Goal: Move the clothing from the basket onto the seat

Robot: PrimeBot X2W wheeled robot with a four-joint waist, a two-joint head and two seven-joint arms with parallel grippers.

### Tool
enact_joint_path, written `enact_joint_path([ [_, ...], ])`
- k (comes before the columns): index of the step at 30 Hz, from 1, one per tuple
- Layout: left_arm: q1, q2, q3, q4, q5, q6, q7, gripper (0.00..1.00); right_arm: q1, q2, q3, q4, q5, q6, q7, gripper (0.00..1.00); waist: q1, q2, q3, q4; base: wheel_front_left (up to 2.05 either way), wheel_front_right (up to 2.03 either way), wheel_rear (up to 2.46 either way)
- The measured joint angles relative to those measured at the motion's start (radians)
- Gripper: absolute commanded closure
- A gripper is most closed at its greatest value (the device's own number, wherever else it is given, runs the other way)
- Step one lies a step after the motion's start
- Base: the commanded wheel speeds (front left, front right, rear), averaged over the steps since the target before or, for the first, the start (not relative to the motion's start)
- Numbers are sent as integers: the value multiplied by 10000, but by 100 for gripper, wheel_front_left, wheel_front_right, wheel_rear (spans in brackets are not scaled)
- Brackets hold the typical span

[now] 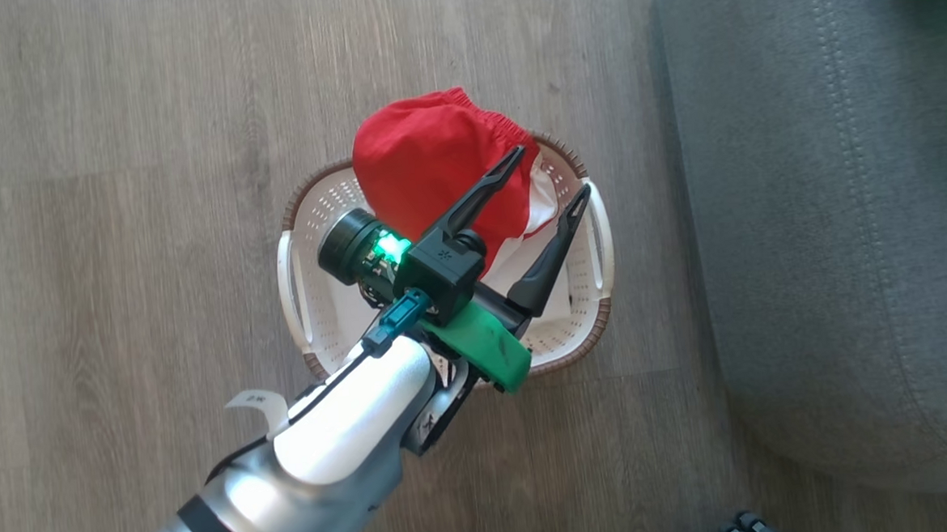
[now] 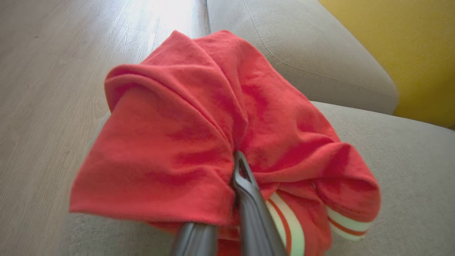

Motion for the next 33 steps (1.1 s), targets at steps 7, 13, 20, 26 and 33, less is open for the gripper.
enact_joint_path([
  [7, 72, 169, 169, 196, -259, 42, -104, 0, 145, 253, 458, 284, 6, 0, -96, 0, 0, 0, -575, -268, 0, 0, 0],
  [13, 486, 313, 520, 322, -581, 136, -211, 0, 941, 497, 1593, -213, 861, 2, -128, 0, -1, 0, -1304, -537, 0, 0, 0],
  [20, 1155, 560, 980, 525, -965, 286, -282, 0, 1685, 635, 3106, -920, 2192, 0, -128, 0, -1, 0, -2219, -691, 0, 0, 0],
  [26, 1996, 809, 1457, 546, -1323, 481, -364, 0, 2580, 633, 4088, -1793, 3618, 0, -128, 0, -1, 1, -3215, -595, 0, 0, 0],
  [33, 3238, 1197, 2186, 529, -1601, 771, -364, 0, 4148, 675, 4159, -3319, 4817, 0, -128, 0, -1, 1, -4263, -132, 0, 0, 0],
])
